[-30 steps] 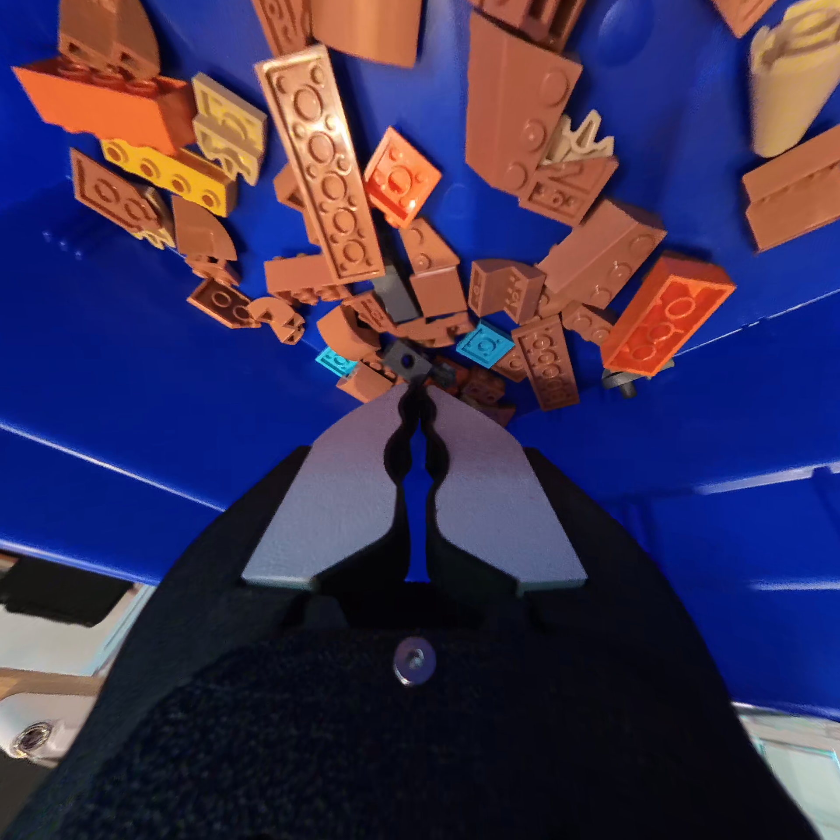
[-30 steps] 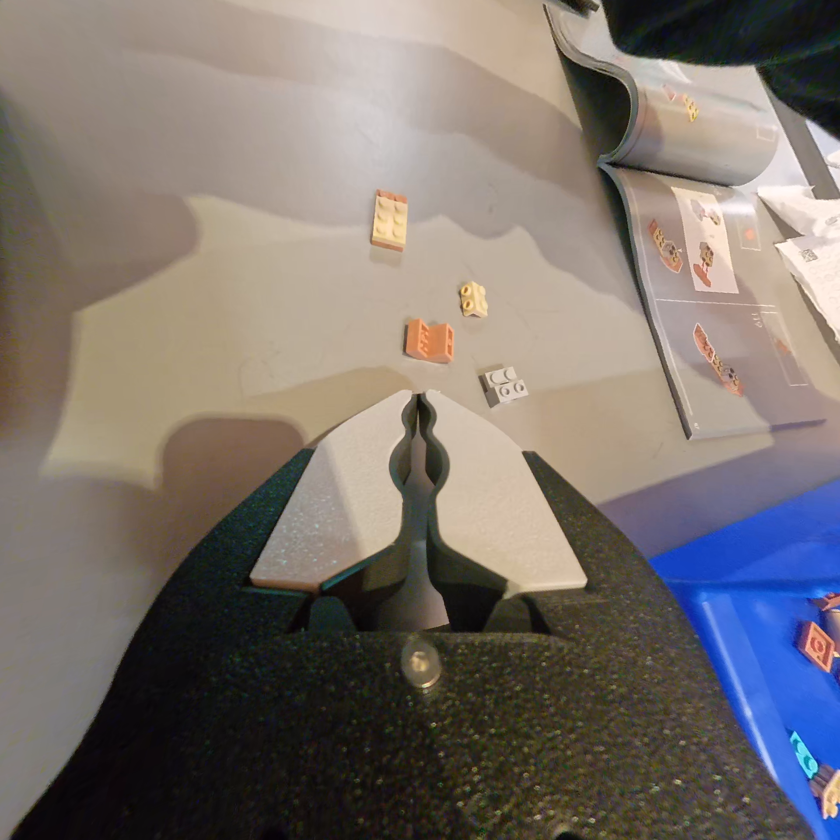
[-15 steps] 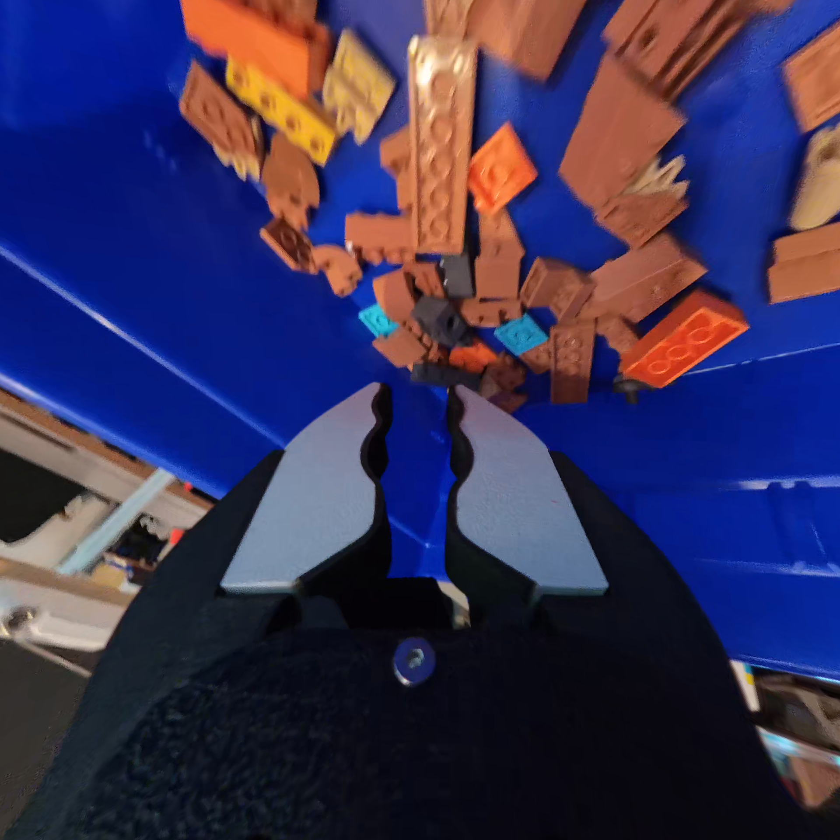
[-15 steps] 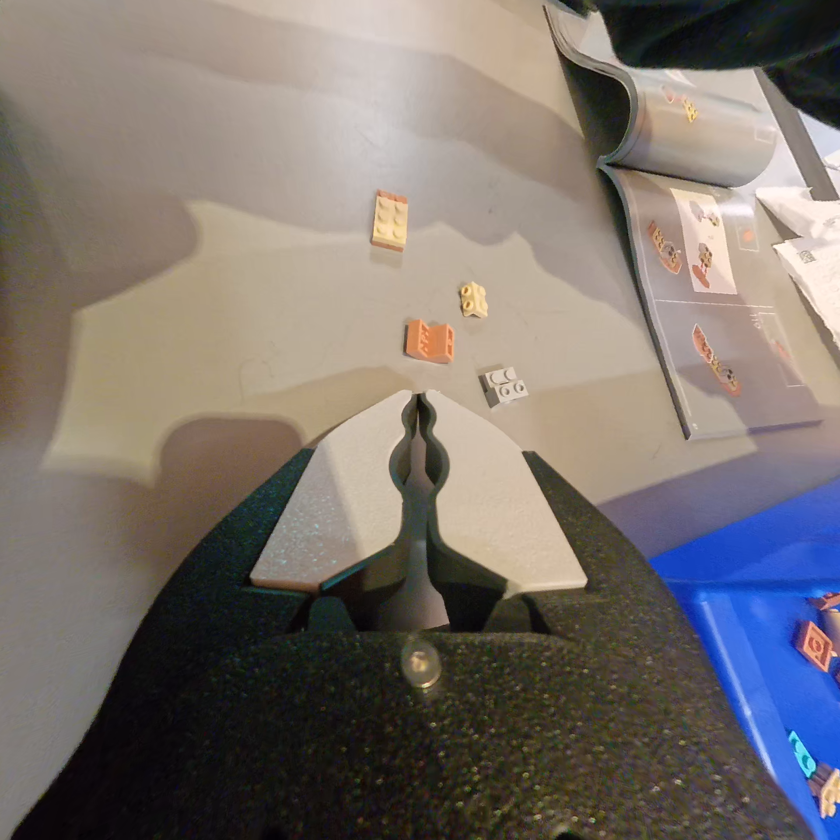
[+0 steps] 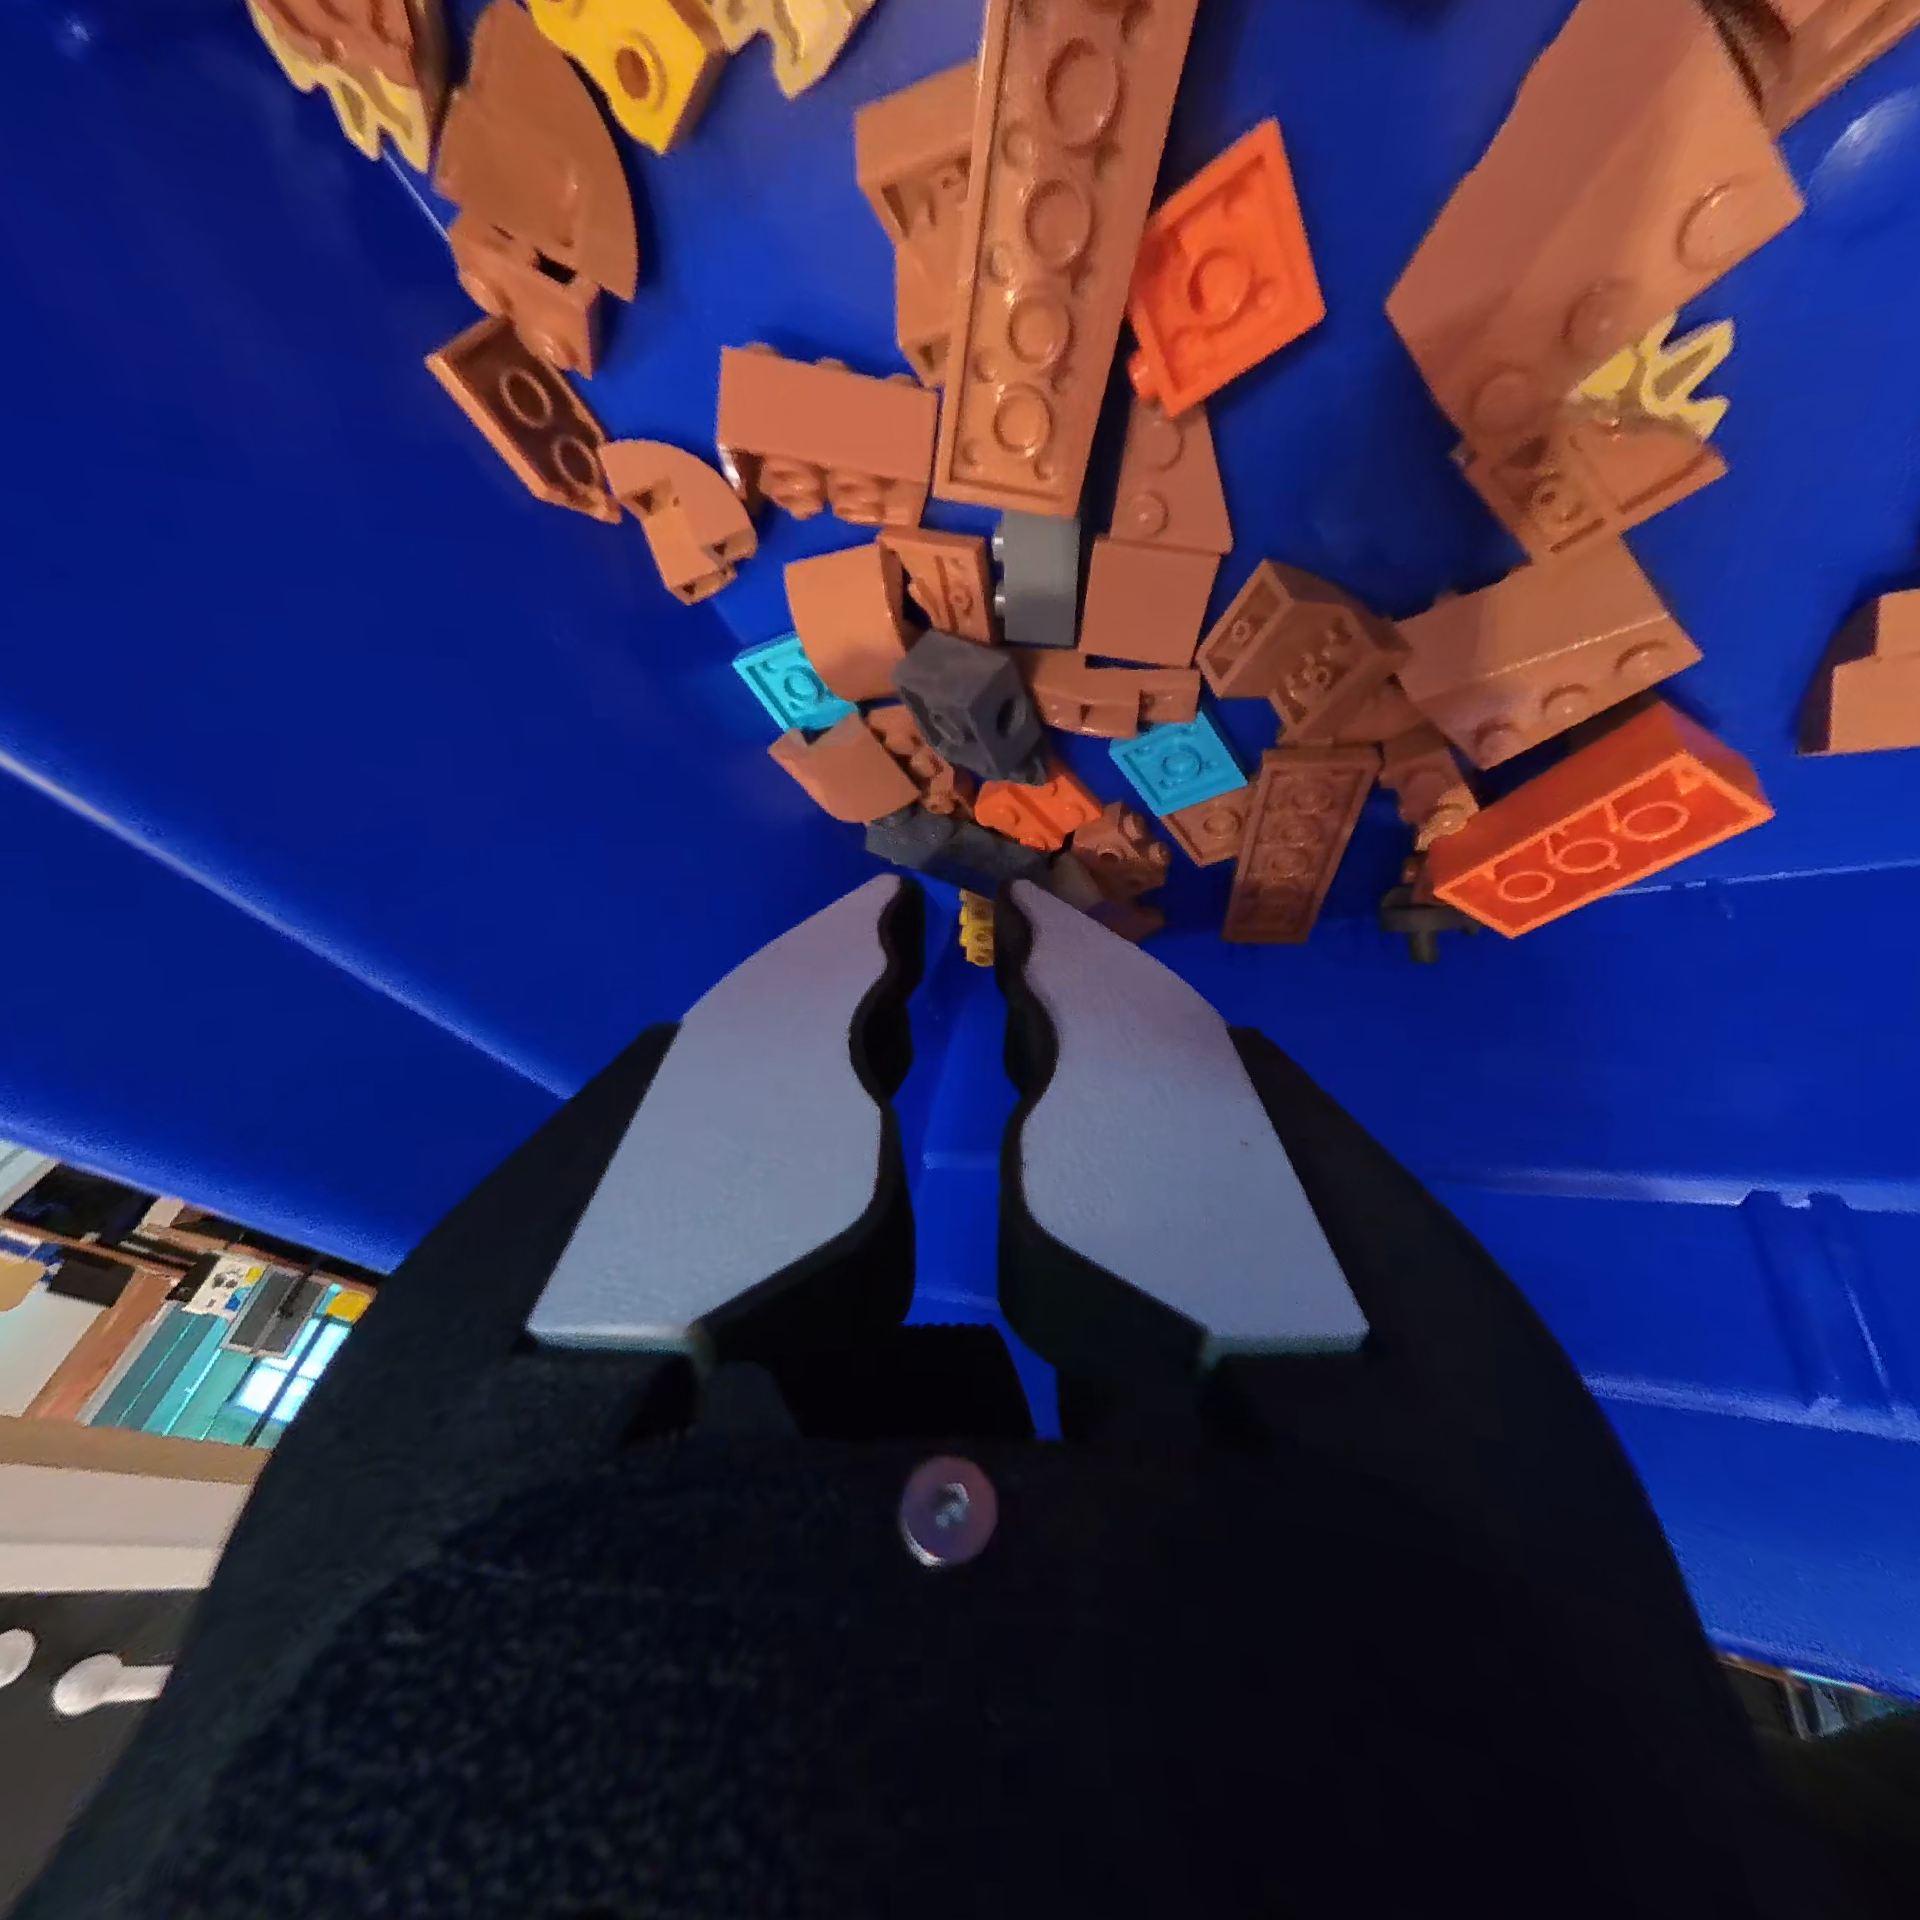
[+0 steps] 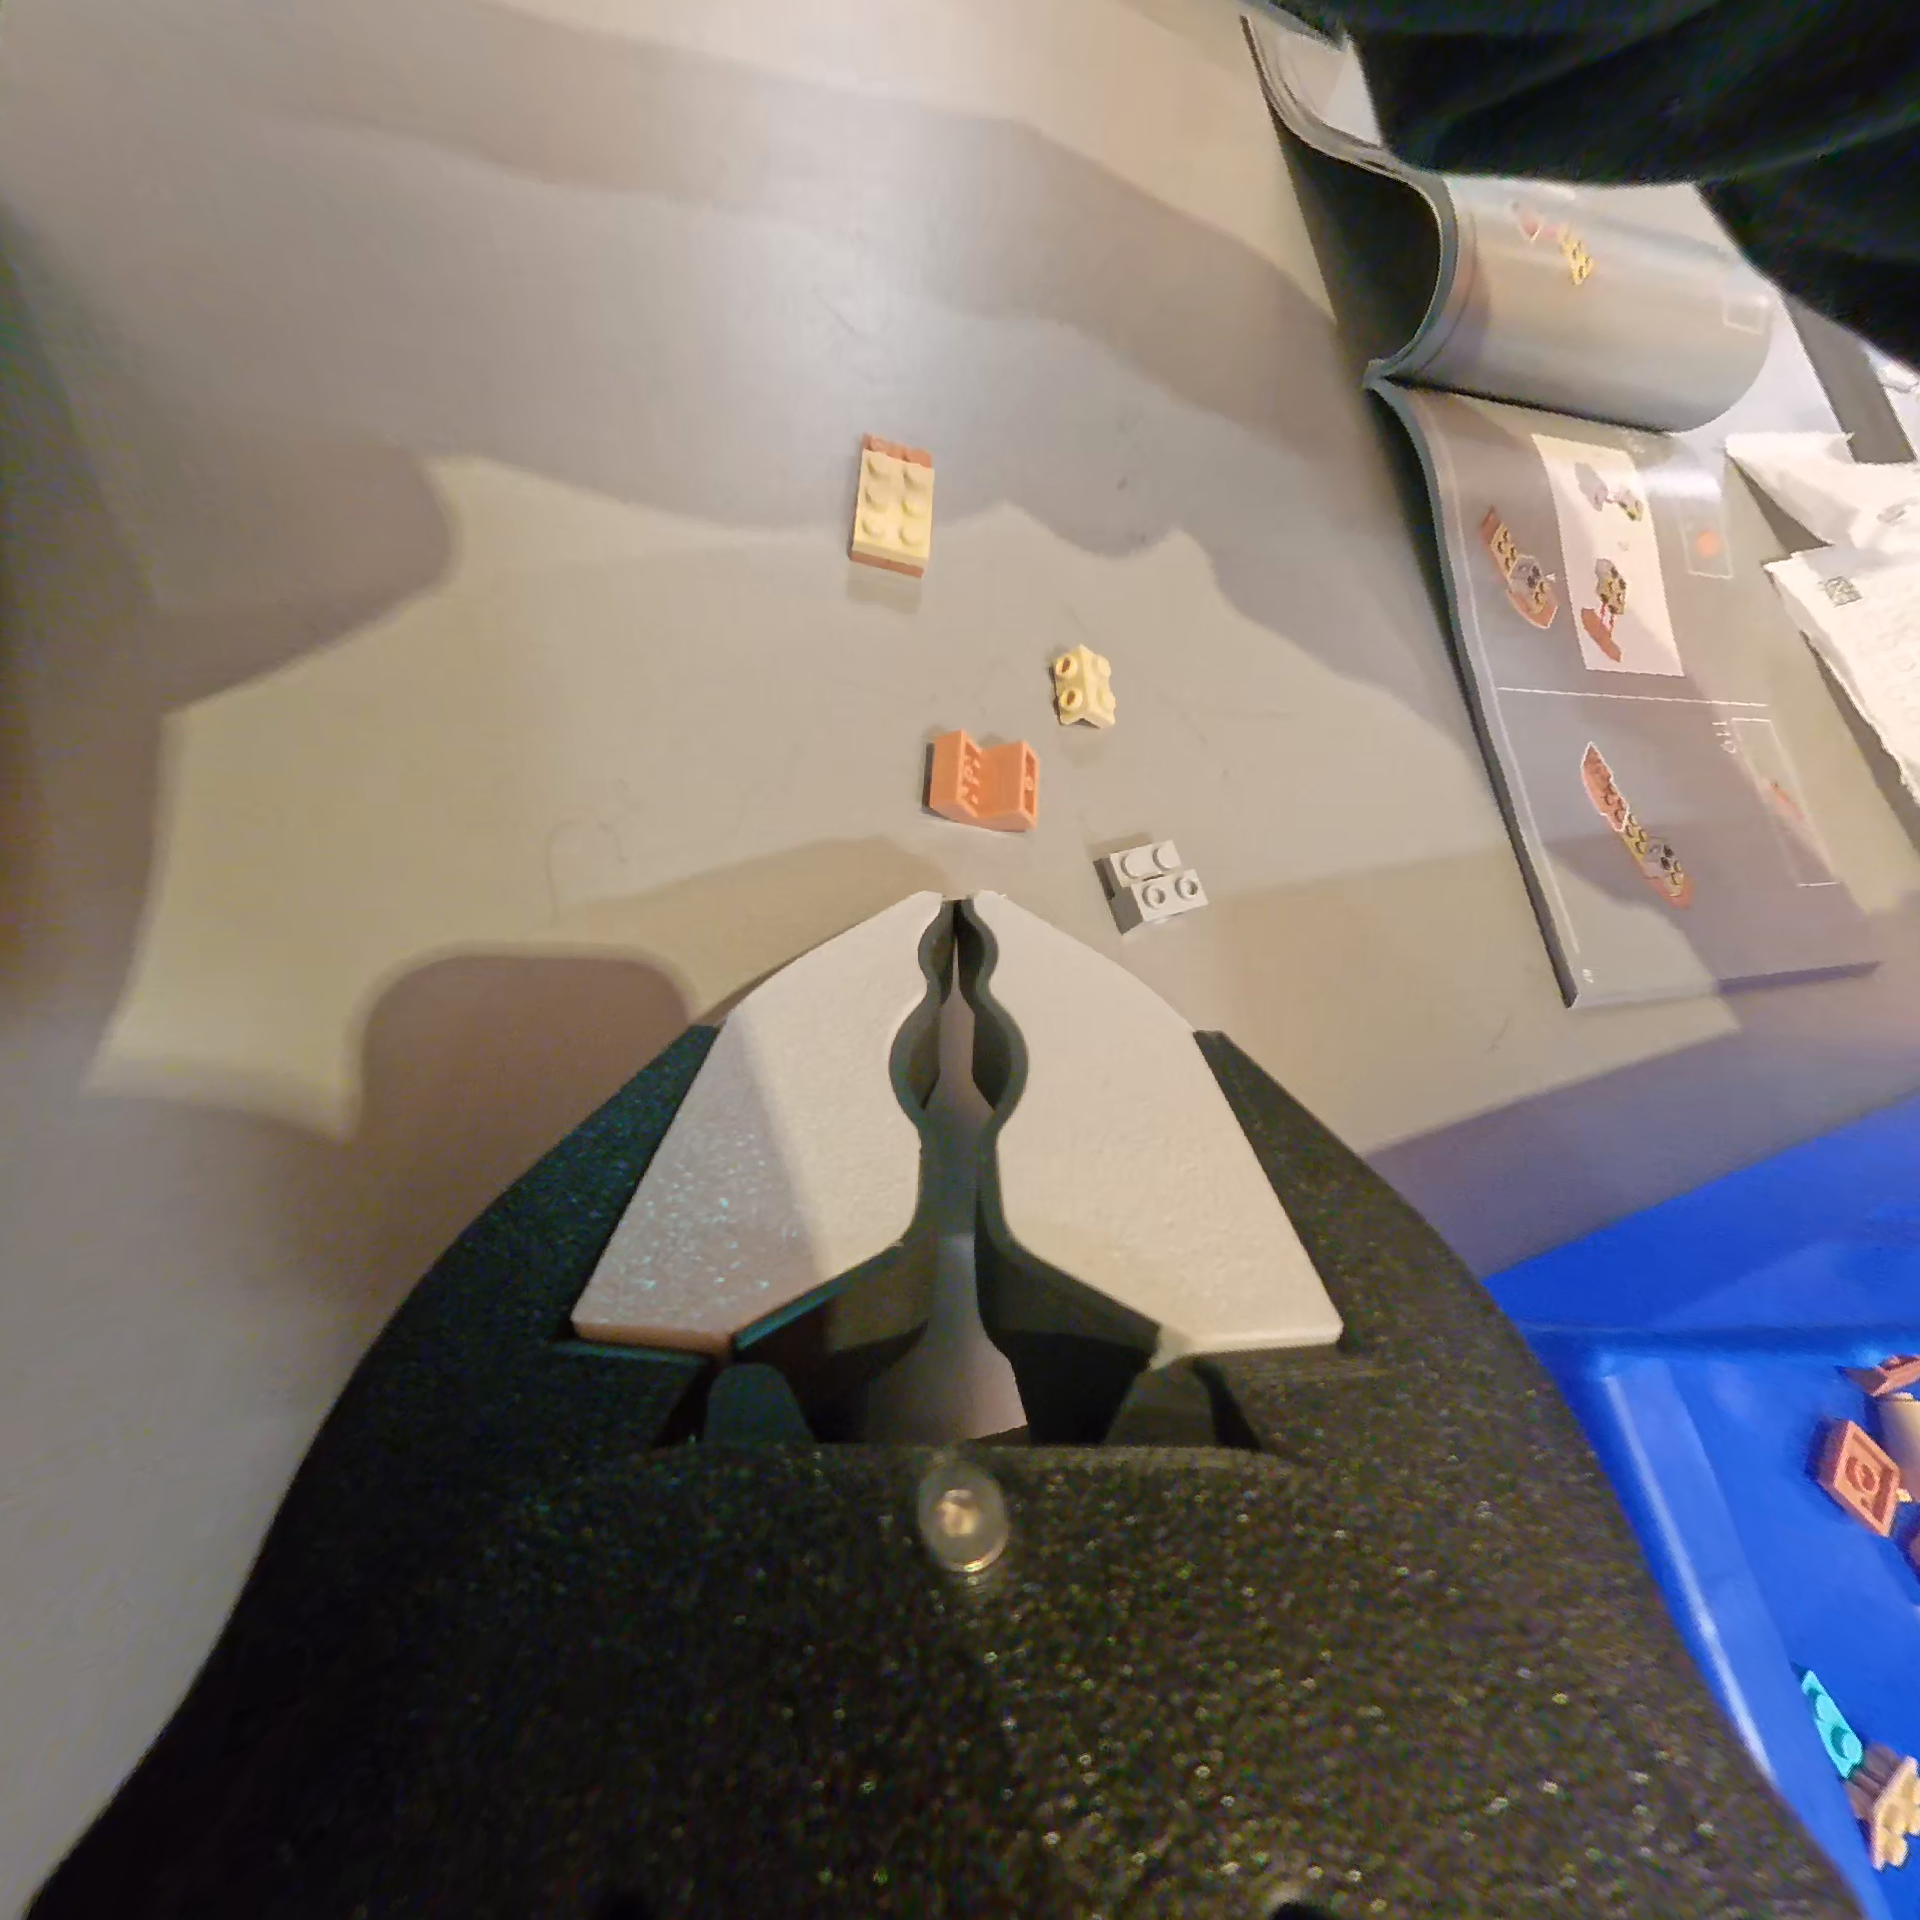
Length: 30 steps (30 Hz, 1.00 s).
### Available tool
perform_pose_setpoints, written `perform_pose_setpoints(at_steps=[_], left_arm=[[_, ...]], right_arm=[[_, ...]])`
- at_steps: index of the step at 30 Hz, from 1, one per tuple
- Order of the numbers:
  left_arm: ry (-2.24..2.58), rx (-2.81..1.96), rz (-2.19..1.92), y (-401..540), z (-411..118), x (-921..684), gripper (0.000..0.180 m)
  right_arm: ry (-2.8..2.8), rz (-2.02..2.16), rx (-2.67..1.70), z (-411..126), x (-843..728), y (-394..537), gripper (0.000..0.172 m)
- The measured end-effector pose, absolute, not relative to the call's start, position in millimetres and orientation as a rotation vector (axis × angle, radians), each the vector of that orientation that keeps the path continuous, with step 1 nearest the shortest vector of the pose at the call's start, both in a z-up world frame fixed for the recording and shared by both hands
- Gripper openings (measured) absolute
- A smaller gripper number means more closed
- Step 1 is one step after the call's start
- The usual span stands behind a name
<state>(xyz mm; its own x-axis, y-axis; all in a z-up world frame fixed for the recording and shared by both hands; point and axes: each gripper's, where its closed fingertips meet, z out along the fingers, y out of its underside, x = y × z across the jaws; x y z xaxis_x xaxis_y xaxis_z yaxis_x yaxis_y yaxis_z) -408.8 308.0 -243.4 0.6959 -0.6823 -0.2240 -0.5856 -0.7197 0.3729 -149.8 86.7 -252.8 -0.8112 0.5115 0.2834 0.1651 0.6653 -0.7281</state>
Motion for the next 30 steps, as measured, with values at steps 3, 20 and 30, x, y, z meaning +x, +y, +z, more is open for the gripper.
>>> perform_pose_setpoints(at_steps=[3, 20, 30], left_arm=[[-1.009, 2.626, -0.518, 307, -244, -409, 0.012], [-0.998, 2.721, -0.422, 305, -240, -397, 0.026], [-0.989, 2.728, -0.307, 299, -245, -389, 0.014]], right_arm=[[-2.411, 0.989, -0.527, -253, -150, 87, 0.000], [-2.410, 0.988, -0.523, -253, -149, 87, 0.000], [-2.410, 0.987, -0.521, -253, -149, 87, 0.000]])
